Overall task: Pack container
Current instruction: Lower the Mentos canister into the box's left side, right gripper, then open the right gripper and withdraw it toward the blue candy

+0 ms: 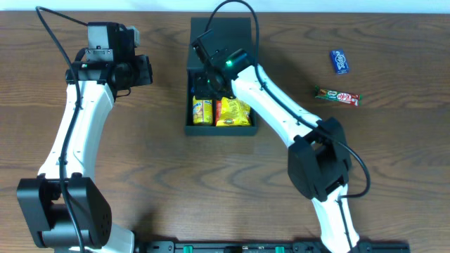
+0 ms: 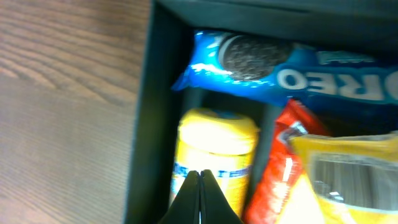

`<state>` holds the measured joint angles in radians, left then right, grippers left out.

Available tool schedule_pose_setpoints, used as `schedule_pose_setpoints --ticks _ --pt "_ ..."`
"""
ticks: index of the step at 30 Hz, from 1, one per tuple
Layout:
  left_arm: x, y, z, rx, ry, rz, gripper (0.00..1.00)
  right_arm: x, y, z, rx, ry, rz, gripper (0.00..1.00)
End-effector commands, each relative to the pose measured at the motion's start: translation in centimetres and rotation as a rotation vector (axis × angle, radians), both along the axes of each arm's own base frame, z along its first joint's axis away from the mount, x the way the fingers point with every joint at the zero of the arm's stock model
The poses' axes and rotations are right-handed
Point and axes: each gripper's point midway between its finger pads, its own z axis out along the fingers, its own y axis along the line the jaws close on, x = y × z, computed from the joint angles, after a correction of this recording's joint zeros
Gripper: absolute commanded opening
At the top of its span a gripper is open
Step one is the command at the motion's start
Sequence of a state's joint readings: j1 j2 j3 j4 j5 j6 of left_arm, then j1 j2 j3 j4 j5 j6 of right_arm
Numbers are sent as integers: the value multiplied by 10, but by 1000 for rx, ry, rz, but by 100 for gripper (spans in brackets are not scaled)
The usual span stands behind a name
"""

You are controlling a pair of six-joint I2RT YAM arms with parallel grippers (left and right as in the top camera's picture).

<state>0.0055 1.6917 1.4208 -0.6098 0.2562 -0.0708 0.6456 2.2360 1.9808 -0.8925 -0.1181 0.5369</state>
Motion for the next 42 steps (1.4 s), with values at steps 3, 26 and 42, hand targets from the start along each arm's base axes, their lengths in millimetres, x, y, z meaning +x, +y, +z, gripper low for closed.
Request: schedule_pose_setpoints --ticks 3,26,42 --pt "-1 0 -1 8 2 -17 6 -9 22 -11 21 14 59 1" --pt "-4 0 -3 7 19 -17 6 -7 12 -60 -74 60 40 1" --pt "-4 0 -3 7 19 -16 6 68 -110 134 17 -312 -94 3"
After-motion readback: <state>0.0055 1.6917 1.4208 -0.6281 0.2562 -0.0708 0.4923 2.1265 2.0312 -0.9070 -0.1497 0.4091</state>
